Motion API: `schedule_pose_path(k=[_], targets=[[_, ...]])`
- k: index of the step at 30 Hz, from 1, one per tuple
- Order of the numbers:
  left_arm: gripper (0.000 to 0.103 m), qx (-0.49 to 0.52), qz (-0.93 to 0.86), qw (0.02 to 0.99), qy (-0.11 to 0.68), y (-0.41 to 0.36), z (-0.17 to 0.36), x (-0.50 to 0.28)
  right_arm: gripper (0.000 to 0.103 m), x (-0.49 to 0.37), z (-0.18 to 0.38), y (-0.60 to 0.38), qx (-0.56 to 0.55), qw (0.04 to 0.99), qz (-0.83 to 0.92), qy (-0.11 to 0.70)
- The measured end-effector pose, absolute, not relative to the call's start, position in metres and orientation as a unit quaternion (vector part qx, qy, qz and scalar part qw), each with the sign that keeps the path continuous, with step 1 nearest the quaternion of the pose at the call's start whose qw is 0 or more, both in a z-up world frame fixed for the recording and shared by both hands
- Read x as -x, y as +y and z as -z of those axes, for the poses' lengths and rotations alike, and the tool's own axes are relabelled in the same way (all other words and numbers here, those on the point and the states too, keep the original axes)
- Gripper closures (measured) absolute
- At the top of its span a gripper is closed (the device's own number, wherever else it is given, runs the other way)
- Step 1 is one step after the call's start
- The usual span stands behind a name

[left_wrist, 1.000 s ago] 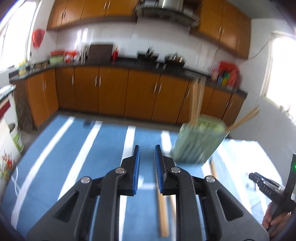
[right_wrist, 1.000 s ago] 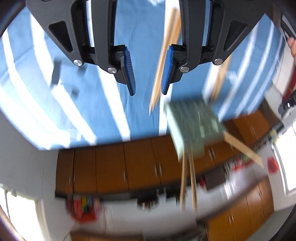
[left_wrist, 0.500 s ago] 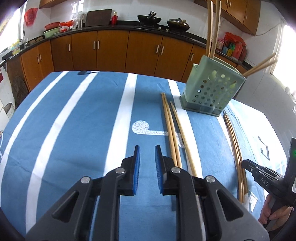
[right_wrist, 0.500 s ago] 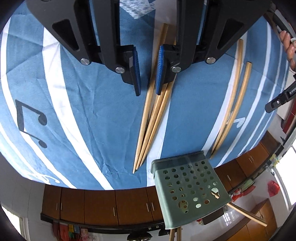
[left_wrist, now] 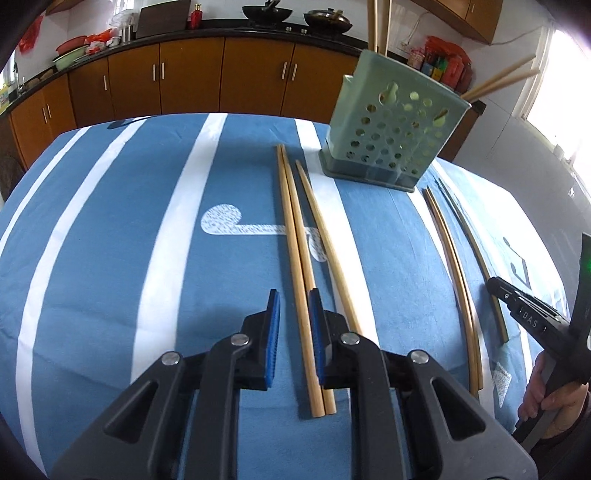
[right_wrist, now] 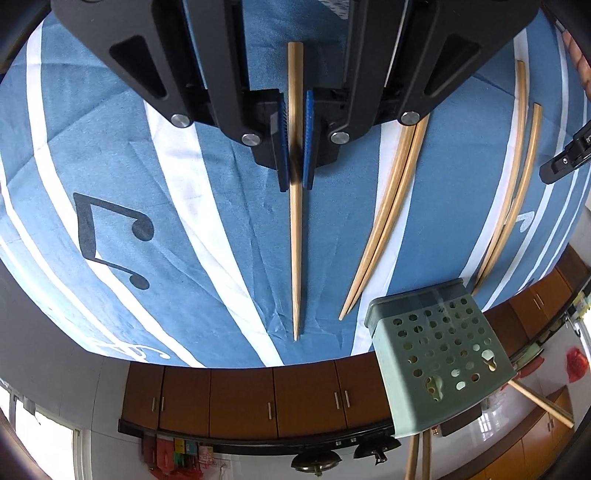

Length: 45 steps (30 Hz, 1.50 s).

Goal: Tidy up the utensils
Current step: 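Return both tools to the table and close each on another chopstick, then hold the grasped chopsticks closed in both tools above the table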

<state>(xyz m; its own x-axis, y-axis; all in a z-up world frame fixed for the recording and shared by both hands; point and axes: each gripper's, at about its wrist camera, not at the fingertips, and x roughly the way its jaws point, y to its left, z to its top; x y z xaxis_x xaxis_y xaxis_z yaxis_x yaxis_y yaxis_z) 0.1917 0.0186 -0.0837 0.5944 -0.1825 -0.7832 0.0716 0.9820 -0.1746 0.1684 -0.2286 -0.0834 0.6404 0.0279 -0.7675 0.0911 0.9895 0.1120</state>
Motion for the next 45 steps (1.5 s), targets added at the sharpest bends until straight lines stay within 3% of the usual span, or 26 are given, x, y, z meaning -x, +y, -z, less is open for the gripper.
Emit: schedule_pose_path(k=[16,20,29,45], targets=[[0.087,0.025,0.024,0.893,0.449,0.011,0.095,-0.207,0.095,-0.169,0.083,-0.227,-0.062,0.904,0.014,0.422],[0.095,0.020,0.012,0.896,0.443,0.013,0.096,-0.210,0.095,-0.170,0.083,-0.226,-0.062,0.904,0.012,0.423],[0.095,0.055,-0.026,0.895,0.442,0.061,0.093,-0.218,0.095,-0.175,0.083,-0.226,-0.058,0.905,0.008,0.421],[0.094,0.054,-0.011,0.901,0.430,0.066,0.095,-0.214,0.095,-0.185,0.084,-0.235,-0.069,0.905,0.007,0.420]])
